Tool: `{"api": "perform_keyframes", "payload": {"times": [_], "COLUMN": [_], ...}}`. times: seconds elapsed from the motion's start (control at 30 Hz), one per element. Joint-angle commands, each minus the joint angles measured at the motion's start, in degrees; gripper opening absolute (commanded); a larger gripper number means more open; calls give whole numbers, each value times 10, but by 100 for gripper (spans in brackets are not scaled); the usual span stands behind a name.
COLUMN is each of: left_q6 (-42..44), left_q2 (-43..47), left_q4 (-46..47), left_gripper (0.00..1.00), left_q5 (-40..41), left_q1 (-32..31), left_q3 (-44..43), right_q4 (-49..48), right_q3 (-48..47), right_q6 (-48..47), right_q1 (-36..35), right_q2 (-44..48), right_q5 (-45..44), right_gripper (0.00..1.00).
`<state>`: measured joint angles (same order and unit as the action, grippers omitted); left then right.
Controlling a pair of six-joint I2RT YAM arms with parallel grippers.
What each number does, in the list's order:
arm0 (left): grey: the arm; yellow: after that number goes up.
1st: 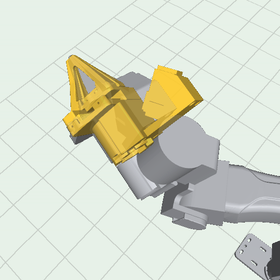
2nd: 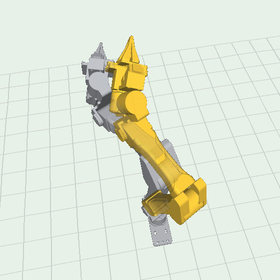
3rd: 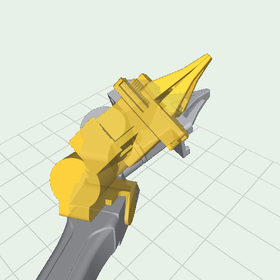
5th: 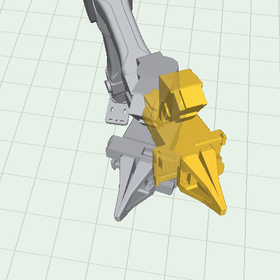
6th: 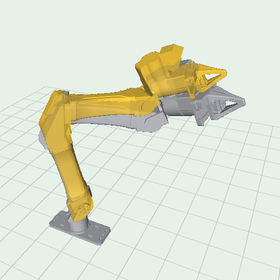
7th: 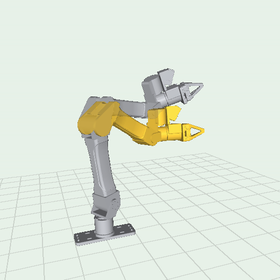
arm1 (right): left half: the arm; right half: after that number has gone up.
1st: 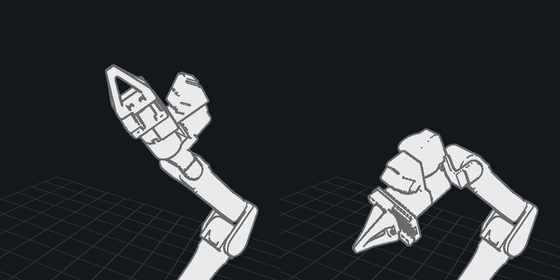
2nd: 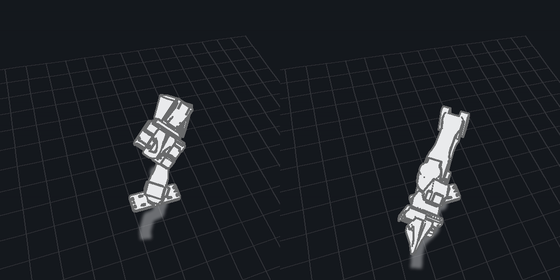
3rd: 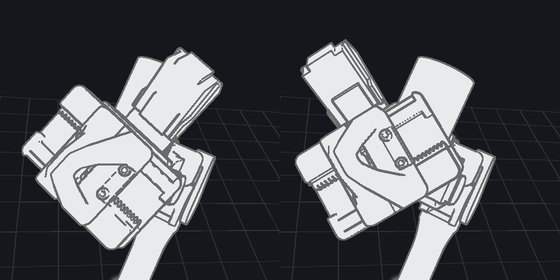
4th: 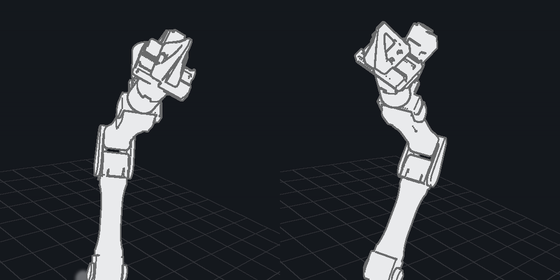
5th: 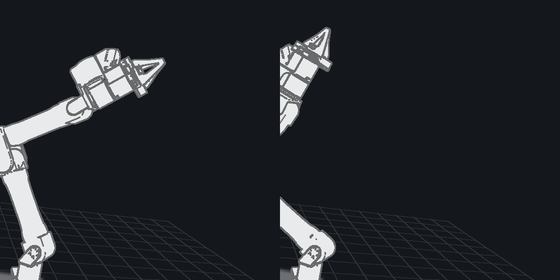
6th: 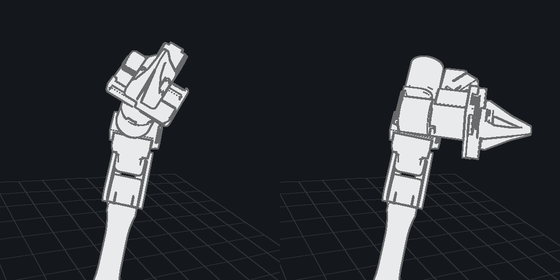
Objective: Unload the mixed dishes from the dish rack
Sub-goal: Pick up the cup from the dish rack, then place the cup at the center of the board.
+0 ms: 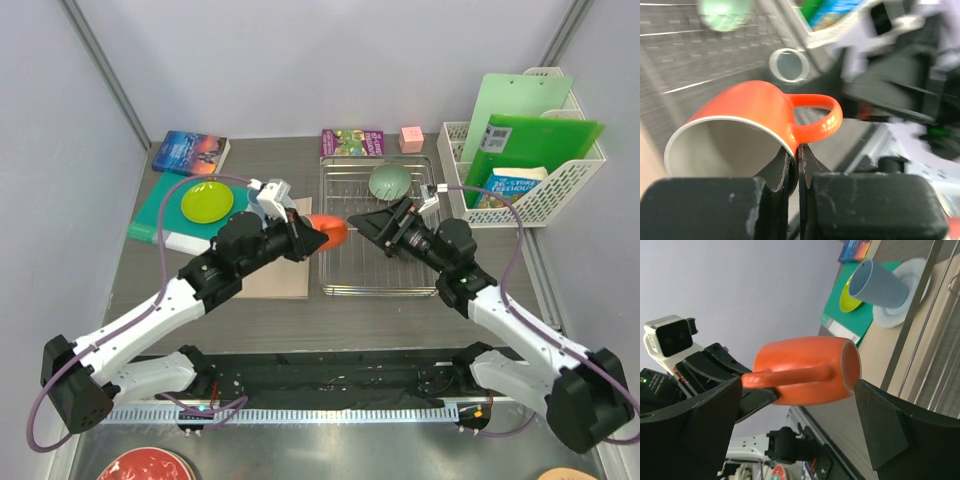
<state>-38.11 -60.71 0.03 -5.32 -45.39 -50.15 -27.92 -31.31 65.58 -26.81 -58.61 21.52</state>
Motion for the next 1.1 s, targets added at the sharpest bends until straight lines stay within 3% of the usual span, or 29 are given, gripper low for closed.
{"api": "perform_keyframes", "payload": {"times": [0.0, 0.2, 0.3, 0.47, 0.7, 1.07], "left_q6": [30, 56, 58, 47, 23, 19], "left_q2": [34, 53, 59, 27, -118, -277], "left_q4": [-30, -129, -188, -281, -409, -455], "left_gripper": [0, 0, 0, 0, 0, 0], "left_q5": [72, 137, 180, 254, 163, 106], "left_q1": [7, 10, 23, 50, 115, 115], "left_q3": [-40, -61, -83, -142, -238, -307], "right_q4": [184, 360, 412, 416, 436, 451], "right_q3": [-49, -83, -93, -86, -104, -119], "right_q6": [-152, -194, -208, -212, -228, -262], "right_q1": [-7, -7, -8, -9, -8, -8], "right_q2": [63, 87, 82, 78, 52, 68], "right_q5": [-120, -302, -347, -347, -331, -328], "right_gripper": [100, 99, 100, 100, 99, 100]}}
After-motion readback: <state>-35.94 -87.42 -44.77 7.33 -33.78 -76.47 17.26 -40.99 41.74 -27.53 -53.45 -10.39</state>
